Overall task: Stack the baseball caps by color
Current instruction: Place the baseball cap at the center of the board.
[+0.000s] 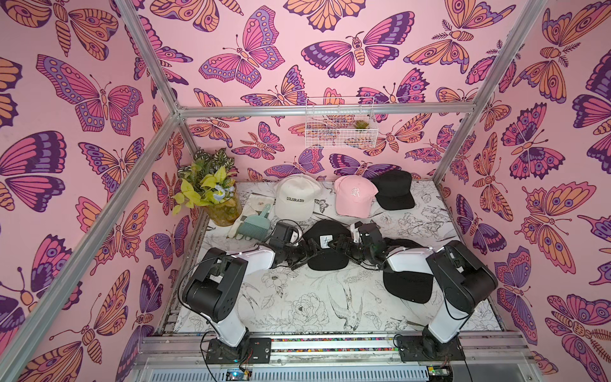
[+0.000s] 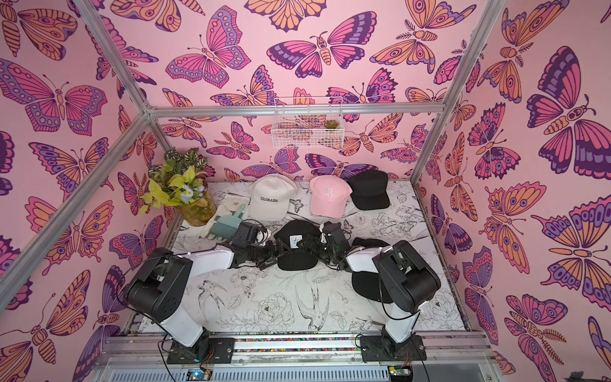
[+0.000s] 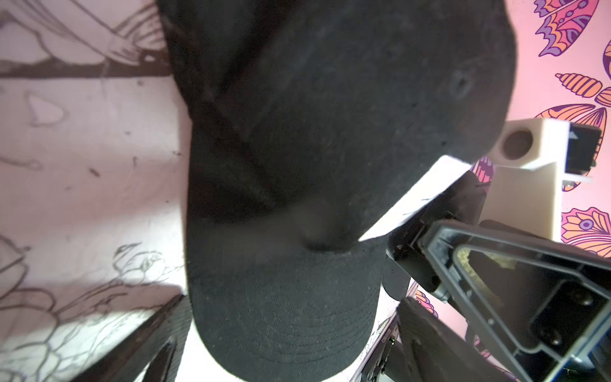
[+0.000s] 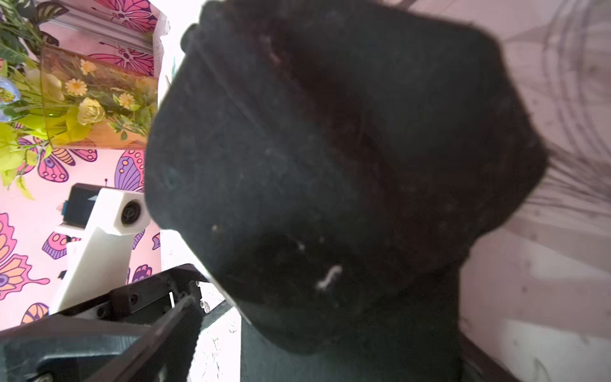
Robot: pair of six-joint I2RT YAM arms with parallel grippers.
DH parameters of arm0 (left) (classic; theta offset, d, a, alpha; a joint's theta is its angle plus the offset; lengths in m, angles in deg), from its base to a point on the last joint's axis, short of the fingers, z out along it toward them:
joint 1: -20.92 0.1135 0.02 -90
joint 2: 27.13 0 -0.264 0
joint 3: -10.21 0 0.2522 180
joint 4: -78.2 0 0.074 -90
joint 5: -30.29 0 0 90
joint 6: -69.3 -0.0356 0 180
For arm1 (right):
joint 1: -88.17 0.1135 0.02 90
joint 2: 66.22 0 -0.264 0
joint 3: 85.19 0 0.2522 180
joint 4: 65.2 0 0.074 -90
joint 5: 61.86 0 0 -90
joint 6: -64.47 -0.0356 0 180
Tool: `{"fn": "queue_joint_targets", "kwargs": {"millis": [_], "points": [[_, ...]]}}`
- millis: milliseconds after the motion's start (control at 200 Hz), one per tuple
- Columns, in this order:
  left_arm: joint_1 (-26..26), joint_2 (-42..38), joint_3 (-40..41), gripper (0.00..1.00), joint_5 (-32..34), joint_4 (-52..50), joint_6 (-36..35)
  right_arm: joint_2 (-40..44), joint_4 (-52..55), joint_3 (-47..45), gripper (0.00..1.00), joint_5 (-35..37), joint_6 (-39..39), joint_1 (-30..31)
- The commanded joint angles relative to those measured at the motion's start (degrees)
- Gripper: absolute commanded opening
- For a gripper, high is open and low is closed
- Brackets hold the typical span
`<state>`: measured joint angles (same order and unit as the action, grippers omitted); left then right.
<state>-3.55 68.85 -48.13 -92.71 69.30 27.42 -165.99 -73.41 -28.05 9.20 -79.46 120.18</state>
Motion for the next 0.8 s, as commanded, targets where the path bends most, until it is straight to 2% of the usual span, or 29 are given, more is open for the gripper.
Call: {"fn": "queue_joint_targets", "kwargs": {"millis": [0,70,210,265,411,476,586,696,796], "points": [[-0.3,-2.3,2.4,1.00,1.2,-0.3,0.7,1.7,4.7,-0.6,0.99,1.6,1.5,-0.4],[-0.2,-3.5,3.6,1.00,2.3,-0.5,0.7,3.6,8.1,-1.3,0.99,3.2,3.1,-0.4],[0.6,-5.1,4.6,1.00,4.2,-0.7,0.7,8.8,15.2,-3.3,0.99,11.0,5.8,-0.9],[0.6,-5.4,4.5,1.00,4.5,-0.7,0.6,9.3,16.4,-3.1,0.99,11.6,6.8,-1.4],[0.7,-5.4,3.3,1.00,3.1,-0.7,0.3,10.2,18.0,-1.0,0.99,9.7,10.8,-1.9],[0.7,-5.3,2.9,1.00,3.5,-0.6,-0.2,12.3,14.7,-1.6,0.99,8.6,12.1,-2.3],[0.4,-3.5,1.2,1.00,1.5,-0.6,-0.6,11.5,6.1,-1.8,0.99,1.0,12.5,-3.5],[-1.3,-3.2,1.6,1.00,1.1,-0.7,-0.4,8.1,5.3,1.0,0.99,-5.3,12.9,-3.7],[-1.3,-5.5,3.3,1.00,3.9,-0.7,-0.3,10.1,7.7,1.0,0.99,-2.4,13.2,-5.2]]}}
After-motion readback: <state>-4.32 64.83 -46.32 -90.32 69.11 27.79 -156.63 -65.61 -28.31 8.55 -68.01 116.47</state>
